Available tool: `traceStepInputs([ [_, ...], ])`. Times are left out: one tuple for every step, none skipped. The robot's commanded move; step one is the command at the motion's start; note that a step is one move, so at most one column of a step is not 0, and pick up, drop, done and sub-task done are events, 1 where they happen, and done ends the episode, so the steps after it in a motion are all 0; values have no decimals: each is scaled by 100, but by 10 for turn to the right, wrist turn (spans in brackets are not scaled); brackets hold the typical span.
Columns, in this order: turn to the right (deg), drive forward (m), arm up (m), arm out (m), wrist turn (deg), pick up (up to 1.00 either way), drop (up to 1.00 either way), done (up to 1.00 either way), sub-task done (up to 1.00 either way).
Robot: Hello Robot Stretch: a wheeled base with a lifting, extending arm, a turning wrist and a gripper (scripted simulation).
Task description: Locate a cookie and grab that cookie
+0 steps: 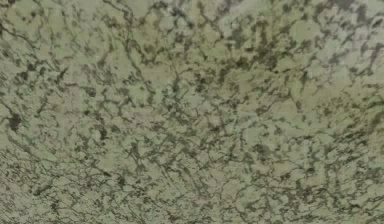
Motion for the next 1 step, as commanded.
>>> traceStepInputs([
  [0, 0, -16, 0, 0, 0, 0, 0, 0],
])
